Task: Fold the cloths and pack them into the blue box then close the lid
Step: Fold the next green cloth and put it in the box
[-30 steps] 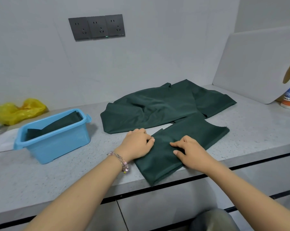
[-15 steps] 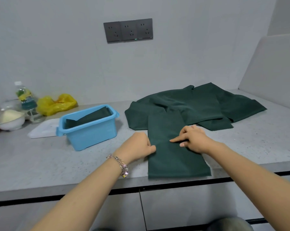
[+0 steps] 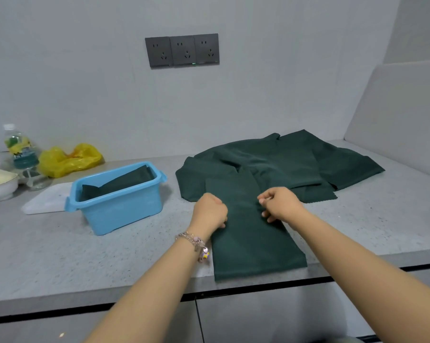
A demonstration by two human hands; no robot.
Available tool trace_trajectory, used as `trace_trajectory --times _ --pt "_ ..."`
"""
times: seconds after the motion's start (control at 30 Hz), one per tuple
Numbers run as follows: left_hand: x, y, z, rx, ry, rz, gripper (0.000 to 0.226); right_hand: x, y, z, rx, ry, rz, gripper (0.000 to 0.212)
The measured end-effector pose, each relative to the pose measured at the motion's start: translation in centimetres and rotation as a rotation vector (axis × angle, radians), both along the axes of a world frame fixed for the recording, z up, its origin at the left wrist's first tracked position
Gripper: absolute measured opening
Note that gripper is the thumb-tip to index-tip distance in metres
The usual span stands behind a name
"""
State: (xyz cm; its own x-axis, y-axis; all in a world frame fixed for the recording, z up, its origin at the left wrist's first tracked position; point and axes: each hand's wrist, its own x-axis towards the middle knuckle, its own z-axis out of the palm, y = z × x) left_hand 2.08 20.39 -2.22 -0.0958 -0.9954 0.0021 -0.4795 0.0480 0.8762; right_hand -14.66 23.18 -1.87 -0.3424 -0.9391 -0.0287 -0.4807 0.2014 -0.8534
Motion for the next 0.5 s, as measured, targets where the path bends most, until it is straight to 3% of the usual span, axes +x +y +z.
trace_trajectory --times 0.1,0.2,0.27,0.4,0.5 --pt "-0.2 -0.3 -1.5 -0.065 -0.103 0.026 0.012 -0.5 -0.9 -1.8 0.004 -0.083 -0.053 0.017" --pt "-0.5 -1.5 -1.7 -0.128 -0.233 0.039 0.009 -0.9 -2.0 -2.5 -0.024 -0.19 -0.102 0.006" --pt "-0.4 -2.4 -1.5 -0.135 -0.262 0.082 0.01 -0.9 -2.7 -2.5 -0.024 -0.254 -0.117 0.013" --pt "-0.4 -4.2 -2.1 -0.109 -0.25 0.165 0.017 -0.9 -3.9 -2.8 -0.019 -0.235 -0.175 0.032" --pt "-0.3 -5.1 -2.6 -0.12 -0.215 0.194 0.017 -0.9 -4.8 -3.2 0.0 -0.151 -0.234 0.026"
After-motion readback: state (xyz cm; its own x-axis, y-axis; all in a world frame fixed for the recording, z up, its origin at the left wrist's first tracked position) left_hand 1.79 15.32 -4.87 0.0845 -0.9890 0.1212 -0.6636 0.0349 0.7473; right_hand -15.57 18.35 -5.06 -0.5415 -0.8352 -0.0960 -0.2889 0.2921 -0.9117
